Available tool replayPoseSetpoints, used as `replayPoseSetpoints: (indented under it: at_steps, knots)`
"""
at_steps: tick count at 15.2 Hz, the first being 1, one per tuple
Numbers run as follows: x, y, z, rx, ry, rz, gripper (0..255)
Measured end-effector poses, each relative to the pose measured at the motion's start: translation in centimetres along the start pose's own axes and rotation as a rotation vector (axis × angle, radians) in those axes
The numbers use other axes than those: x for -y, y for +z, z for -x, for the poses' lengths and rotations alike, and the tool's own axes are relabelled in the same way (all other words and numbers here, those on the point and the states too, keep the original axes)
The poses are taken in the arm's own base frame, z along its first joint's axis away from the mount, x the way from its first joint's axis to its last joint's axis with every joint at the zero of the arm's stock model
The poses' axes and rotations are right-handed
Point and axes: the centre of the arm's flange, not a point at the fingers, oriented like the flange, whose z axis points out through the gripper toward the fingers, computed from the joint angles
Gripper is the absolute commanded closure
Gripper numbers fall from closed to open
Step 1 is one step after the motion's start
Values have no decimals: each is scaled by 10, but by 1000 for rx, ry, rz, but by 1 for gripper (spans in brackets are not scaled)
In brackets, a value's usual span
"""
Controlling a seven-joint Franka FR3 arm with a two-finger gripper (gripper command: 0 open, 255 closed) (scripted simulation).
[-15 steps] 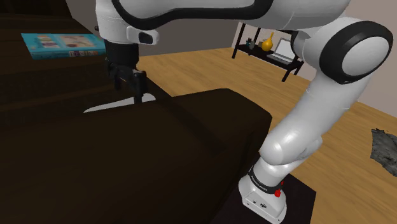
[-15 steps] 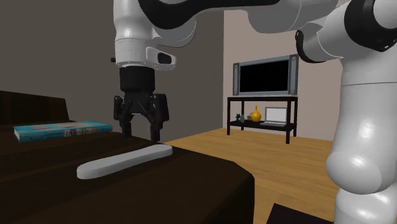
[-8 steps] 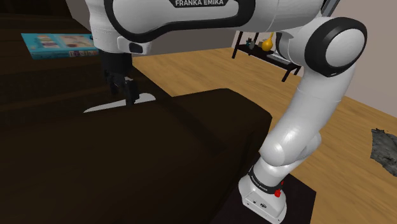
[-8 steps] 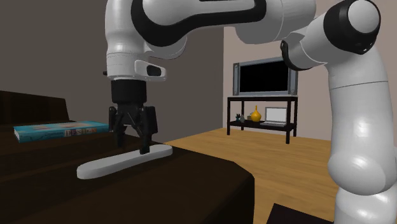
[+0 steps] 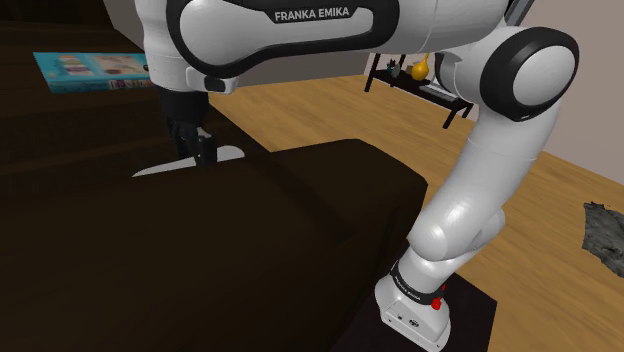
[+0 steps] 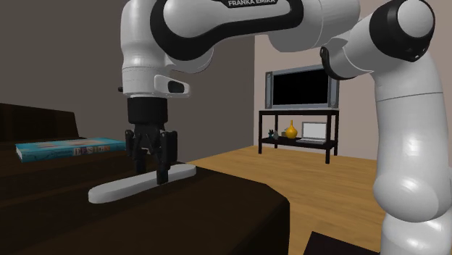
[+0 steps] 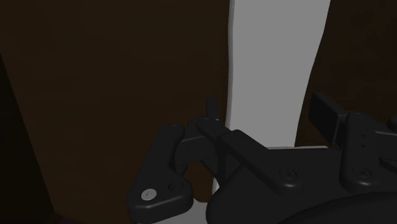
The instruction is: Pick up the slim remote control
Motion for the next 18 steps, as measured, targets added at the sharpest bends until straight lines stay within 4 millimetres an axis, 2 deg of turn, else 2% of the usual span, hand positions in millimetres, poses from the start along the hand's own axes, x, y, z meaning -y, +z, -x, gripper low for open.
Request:
replayPoseSetpoints:
  at_steps: [6, 18]
  knots:
    - [0, -2, 0, 0, 0, 1, 255]
    - [-1, -61, 2, 0, -1, 1, 255]
